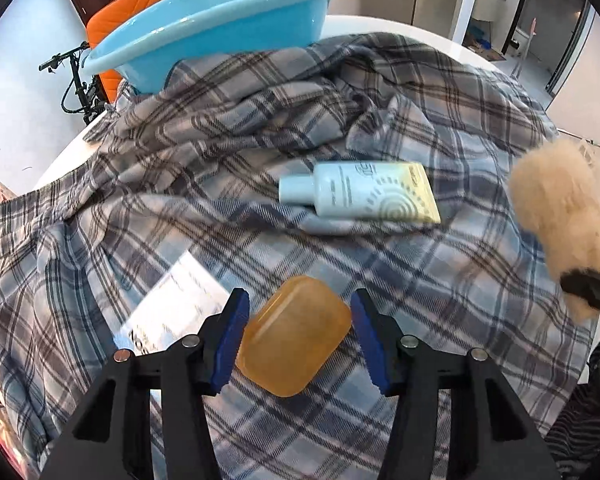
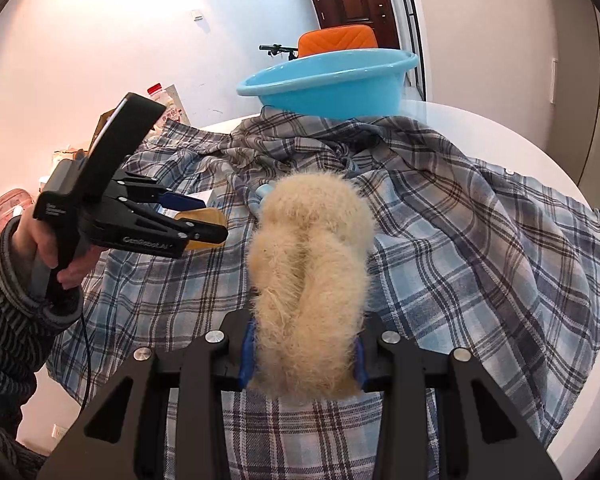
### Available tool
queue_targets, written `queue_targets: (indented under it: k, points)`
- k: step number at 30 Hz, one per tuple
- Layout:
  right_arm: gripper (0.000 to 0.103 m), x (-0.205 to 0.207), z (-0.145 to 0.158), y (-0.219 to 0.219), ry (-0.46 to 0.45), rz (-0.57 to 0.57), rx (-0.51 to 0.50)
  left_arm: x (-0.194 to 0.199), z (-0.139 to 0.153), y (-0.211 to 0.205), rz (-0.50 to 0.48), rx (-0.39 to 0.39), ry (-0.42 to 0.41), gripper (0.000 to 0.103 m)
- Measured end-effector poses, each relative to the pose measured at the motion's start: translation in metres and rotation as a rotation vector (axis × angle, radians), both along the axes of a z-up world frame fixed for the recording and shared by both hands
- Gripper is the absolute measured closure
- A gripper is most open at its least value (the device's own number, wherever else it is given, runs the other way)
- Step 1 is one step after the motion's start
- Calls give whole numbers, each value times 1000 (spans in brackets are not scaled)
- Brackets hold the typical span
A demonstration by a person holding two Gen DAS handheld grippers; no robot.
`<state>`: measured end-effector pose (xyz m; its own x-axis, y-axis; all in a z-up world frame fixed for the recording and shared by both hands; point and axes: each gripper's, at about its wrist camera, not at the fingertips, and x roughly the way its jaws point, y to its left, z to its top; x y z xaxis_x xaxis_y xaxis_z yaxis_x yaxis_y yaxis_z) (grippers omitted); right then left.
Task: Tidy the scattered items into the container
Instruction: 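Grasp the orange soap bar with the left tool while the right tool holds the plush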
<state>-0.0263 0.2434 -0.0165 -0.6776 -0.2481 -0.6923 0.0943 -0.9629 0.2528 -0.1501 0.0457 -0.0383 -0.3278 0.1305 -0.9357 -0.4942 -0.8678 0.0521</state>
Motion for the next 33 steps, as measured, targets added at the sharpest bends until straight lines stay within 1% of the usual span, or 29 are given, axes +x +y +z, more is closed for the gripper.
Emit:
queue_targets:
  k: [2, 4, 5, 6, 7, 8, 9, 11, 15, 16, 18, 19, 20, 21, 23, 27, 29, 33]
  points:
    - [67, 1, 0, -1, -1, 2, -3, 6, -6, 1, -14, -11, -19, 47]
    - [67, 1, -2, -1, -6, 4, -9, 11, -12, 2, -25, -43, -25, 46]
    - [67, 1, -2, -1, -7, 4, -12, 15, -14, 5, -42, -68, -24, 44]
    - [67, 1, -3, -1, -9, 6, -15, 17, -17, 7, -53, -90, -21, 40]
    - [67, 1, -3, 0, -10, 6, -18, 20, -18, 7, -63, -113, 0, 32]
    - [67, 1, -3, 0, -11, 7, -23, 24, -17, 7, -77, -119, 36, 21]
    - [67, 1, -3, 0, -12, 8, -25, 28, -16, 7, -97, -113, 48, 18]
    - [67, 2, -3, 1, -12, 3, -22, 33, -16, 6, -125, -94, 33, 18]
    - [67, 0, -5, 4, -20, -7, -32, 36, -18, 2, -128, -83, 3, 18]
    - [67, 0, -5, 4, -21, -8, -36, 35, -19, 0, -120, -74, -6, 20]
    - [67, 0, -5, 2, -24, -5, -35, 32, -18, -5, -98, -22, -38, 39]
    - [67, 0, -5, 2, -25, -3, -33, 30, -17, -9, -80, 20, -67, 58]
    - [67, 0, -5, 1, -26, -1, -31, 28, -16, -12, -62, 45, -87, 58]
    - [67, 0, -5, 0, -27, 1, -30, 26, -15, -15, -37, 55, -93, 58]
    - [67, 0, -6, 1, -28, 0, -32, 26, -16, -17, -12, 14, -59, 58]
    - [67, 0, -6, 2, -31, -5, -31, 27, -15, -20, 21, 52, -72, 58]
    - [67, 0, -7, 3, -33, -7, -34, 30, -11, -22, 39, 56, -57, 58]
    - [67, -1, -7, 5, -33, -9, -32, 34, 3, -25, 109, 75, -25, 58]
